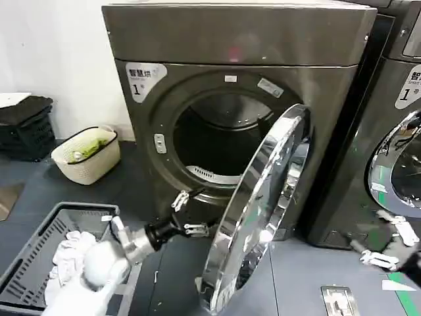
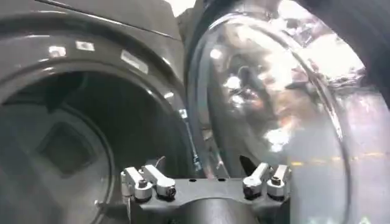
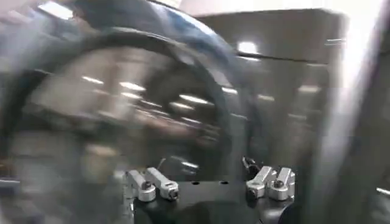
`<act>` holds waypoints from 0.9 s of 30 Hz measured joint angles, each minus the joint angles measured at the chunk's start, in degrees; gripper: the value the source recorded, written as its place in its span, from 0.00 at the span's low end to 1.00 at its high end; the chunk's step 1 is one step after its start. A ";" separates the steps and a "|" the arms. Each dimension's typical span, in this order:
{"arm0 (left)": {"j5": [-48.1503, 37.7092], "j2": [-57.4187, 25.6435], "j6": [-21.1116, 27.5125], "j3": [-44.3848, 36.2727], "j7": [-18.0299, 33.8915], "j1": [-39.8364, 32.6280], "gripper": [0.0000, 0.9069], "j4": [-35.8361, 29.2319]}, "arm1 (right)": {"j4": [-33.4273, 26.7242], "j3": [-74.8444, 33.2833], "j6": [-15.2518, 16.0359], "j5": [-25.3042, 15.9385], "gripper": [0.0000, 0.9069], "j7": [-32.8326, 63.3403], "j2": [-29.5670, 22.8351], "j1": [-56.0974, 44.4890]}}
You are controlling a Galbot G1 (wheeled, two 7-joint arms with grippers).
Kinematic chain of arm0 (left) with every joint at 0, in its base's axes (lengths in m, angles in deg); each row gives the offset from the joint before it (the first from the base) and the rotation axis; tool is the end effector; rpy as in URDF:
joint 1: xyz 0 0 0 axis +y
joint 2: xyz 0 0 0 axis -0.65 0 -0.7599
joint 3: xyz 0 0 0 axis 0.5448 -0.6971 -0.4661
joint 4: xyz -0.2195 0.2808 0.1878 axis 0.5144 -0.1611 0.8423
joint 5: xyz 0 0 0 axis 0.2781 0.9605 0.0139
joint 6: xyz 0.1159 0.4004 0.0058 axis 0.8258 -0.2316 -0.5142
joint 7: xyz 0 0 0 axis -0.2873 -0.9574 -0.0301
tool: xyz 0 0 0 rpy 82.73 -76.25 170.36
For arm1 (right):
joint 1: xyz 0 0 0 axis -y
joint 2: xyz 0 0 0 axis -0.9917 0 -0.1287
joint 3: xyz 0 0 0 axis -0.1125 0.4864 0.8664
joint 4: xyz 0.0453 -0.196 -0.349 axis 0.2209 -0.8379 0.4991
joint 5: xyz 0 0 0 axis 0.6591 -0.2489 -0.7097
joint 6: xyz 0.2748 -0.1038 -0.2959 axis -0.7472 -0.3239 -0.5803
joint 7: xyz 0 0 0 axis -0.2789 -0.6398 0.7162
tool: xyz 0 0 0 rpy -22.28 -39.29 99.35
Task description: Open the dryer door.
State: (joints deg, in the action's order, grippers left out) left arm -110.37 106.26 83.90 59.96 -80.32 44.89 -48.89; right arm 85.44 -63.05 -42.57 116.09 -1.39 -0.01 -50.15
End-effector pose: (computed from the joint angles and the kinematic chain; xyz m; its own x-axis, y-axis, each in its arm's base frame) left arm 0.4033 0.0361 -0.2692 -0.4969 0.8559 -0.1434 0.8110 0.5167 0.2743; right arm 0.1548 -0.3165 -0.1931 -0.9396 -0.2988 -0.1671 -0.2277 0.9099 -0.3468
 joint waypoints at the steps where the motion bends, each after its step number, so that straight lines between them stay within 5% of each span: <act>1: 0.00 0.20 -0.04 -0.57 0.07 -0.51 1.00 0.30 | 0.60 -1.11 1.16 -1.44 1.00 2.59 -1.25 -0.39; 9: -0.02 1.97 -0.17 -6.02 0.22 -4.53 1.00 2.34 | 3.50 -9.16 10.31 -9.37 1.00 15.75 -11.23 0.18; 14: 0.00 3.54 -0.19 -9.84 0.35 -7.31 1.00 3.95 | 3.00 -14.89 12.77 -13.24 1.00 19.19 -16.48 1.14; 21: 0.27 6.01 -0.74 -15.86 0.51 -12.21 1.00 6.75 | 1.66 -23.51 14.77 -15.20 1.00 22.58 -22.34 2.94; 27: 0.55 9.09 -0.84 -19.88 1.76 -15.90 1.00 9.66 | 0.77 -30.33 13.50 -16.83 1.00 28.76 -25.99 3.41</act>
State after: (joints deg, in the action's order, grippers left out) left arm -109.82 115.36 83.05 40.08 -78.56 28.99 -39.23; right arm 86.21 -93.38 -29.07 99.26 27.37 -26.01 -46.75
